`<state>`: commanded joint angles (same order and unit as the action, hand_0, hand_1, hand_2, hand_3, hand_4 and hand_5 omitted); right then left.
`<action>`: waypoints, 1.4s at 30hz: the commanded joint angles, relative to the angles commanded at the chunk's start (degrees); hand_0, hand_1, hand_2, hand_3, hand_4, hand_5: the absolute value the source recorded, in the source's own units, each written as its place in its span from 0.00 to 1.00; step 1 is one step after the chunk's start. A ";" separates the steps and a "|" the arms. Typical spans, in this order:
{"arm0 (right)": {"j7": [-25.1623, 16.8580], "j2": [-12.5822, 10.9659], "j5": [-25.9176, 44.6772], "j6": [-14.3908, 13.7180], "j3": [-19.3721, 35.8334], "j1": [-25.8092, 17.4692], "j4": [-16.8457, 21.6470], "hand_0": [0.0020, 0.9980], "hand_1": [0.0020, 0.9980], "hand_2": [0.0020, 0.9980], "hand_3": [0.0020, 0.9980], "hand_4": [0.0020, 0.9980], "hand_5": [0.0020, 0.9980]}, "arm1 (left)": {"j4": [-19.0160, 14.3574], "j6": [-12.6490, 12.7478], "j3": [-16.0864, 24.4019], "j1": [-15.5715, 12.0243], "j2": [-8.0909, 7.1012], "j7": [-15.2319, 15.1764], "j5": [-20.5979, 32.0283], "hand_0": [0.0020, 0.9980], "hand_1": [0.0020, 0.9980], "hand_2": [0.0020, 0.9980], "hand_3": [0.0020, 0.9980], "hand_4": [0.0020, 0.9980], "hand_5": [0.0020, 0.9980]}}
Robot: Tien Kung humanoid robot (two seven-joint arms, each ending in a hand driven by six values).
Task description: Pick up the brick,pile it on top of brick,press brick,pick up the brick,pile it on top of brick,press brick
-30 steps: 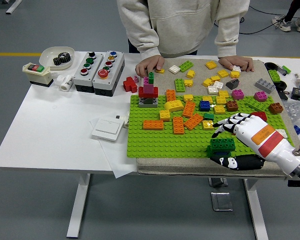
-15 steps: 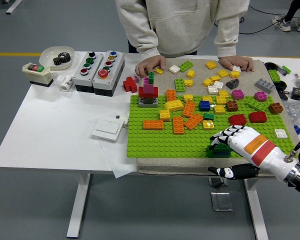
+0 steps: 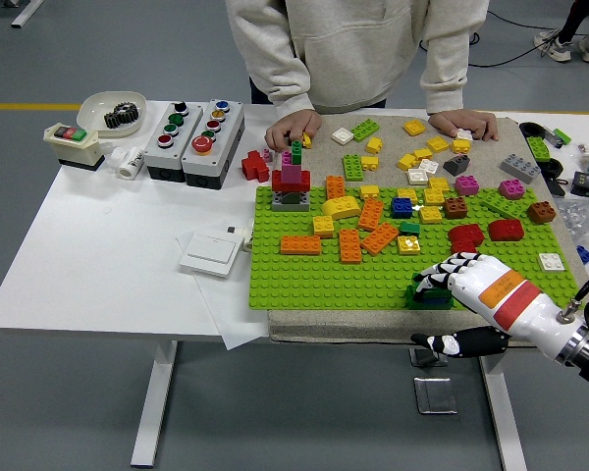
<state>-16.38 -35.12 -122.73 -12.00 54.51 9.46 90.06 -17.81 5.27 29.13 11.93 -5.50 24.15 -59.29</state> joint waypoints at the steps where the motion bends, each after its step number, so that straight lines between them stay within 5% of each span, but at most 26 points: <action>1: 0.01 0.02 -0.16 0.01 0.12 -0.04 -0.08 0.72 0.66 0.71 0.59 0.84 0.73 | 0.00 0.02 -0.02 0.00 0.00 0.00 0.05 0.65 0.71 0.73 0.59 0.66 0.66; 42: 0.60 0.40 -1.23 1.28 0.35 -0.63 -2.04 0.71 0.66 0.70 0.59 0.86 0.73 | -0.12 -0.12 0.13 0.27 0.02 0.19 -0.31 0.65 0.71 0.73 0.59 0.66 0.66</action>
<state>-15.78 -34.72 -123.96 -10.72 54.86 8.84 88.01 -17.94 5.14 29.26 12.20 -5.48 24.35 -59.60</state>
